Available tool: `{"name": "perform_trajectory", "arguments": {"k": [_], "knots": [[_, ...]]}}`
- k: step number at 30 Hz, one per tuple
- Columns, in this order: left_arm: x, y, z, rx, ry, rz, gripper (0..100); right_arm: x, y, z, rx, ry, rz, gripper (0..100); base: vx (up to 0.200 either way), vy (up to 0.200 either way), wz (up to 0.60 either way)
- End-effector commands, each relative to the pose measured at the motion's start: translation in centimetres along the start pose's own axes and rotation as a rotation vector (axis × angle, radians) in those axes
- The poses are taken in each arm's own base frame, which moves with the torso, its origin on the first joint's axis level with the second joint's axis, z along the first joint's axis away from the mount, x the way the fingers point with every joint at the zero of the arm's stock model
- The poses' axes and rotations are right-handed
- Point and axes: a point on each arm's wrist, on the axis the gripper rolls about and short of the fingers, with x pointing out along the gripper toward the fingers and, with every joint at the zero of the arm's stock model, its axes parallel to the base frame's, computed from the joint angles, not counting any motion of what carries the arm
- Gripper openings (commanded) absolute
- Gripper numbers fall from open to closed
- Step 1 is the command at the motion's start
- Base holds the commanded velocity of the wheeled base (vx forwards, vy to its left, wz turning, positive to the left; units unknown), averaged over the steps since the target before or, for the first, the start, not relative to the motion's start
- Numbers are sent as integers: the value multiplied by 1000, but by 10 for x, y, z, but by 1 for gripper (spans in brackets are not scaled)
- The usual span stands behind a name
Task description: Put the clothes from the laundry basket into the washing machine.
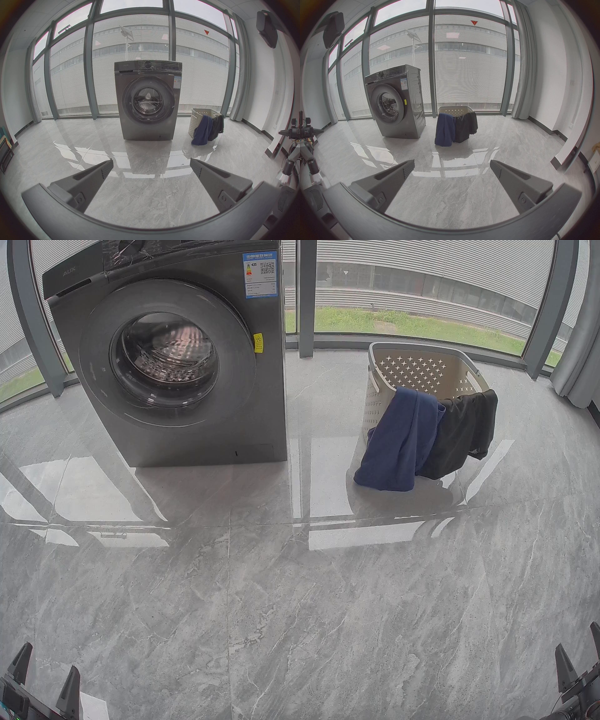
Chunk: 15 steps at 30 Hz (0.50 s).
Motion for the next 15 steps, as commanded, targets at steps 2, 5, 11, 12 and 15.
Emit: {"name": "perform_trajectory", "arguments": {"k": [2,5,11,12,15], "knots": [[0,0,-5,-5,0,1,100,0,0,-5,0,1,1,100,0,0,0],[0,0,-5,-10,1,2,100,0,0,-5,1,1,1,100,133,0,0],[0,0,-5,-10,0,1,100,0,0,-5,0,1,4,100,200,0,0],[0,0,-5,-10,0,1,100,0,0,-5,0,1,4,100,200,0,0],[0,0,-5,-11,1,2,100,0,0,-5,0,1,4,100,200,0,0]]}}
